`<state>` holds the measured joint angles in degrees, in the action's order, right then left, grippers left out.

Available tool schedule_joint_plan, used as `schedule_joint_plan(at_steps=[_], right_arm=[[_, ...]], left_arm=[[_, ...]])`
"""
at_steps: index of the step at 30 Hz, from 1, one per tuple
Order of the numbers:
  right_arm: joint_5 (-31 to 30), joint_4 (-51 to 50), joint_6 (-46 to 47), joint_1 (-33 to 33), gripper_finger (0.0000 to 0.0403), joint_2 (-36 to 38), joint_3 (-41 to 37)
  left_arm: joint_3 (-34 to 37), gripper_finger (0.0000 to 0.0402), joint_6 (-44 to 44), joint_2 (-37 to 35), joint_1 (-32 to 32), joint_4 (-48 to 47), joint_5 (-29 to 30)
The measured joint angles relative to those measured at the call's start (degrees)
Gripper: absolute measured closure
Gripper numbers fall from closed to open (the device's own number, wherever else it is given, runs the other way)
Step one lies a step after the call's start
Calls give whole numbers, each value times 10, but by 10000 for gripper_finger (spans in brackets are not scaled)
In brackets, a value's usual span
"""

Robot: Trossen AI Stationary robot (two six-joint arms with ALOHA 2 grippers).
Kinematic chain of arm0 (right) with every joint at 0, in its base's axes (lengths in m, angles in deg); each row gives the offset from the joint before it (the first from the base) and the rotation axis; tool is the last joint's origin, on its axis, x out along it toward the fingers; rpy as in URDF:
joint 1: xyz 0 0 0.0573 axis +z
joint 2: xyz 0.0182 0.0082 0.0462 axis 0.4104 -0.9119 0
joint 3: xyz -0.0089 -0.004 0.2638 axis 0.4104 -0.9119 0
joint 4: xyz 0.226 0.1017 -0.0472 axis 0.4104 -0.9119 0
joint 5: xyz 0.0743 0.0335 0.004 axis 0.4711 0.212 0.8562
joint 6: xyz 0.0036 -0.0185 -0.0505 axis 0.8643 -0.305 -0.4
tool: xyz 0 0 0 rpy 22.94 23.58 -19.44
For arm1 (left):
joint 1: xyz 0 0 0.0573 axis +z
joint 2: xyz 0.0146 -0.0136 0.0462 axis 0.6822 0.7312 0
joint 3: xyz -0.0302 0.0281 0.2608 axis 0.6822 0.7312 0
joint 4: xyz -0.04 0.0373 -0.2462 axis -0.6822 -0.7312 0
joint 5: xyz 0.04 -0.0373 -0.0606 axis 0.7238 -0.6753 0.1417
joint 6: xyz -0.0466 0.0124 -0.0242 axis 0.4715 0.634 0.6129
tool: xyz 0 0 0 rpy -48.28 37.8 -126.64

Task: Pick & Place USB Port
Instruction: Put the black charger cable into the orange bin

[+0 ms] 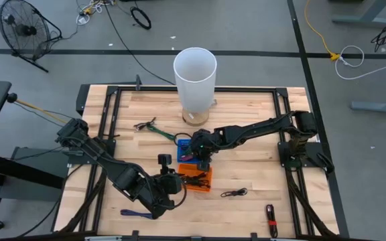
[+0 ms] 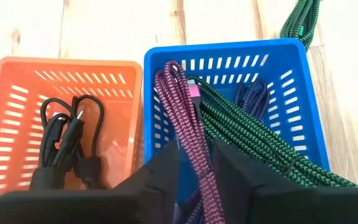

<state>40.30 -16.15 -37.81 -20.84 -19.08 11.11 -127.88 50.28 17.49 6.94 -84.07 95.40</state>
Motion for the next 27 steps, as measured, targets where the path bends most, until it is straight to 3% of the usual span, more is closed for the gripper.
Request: schedule_joint_plan(at_steps=[4,8,14,21,27], right_arm=[[6,-3,23,0,290,7,-1],[51,-21,41,7,292,48,-1],[96,-127,96,63,305,126,0],[88,-245,219,175,306,153,0],[22,-279,292,252,290,142,-17]], left_arm=[[0,344,0,0,0,0,0],[0,344,0,0,-1,-3,0],[0,344,26,0,-2,-28,-4],[0,344,35,0,-2,-33,-4],[0,344,48,0,-2,-32,-4]])
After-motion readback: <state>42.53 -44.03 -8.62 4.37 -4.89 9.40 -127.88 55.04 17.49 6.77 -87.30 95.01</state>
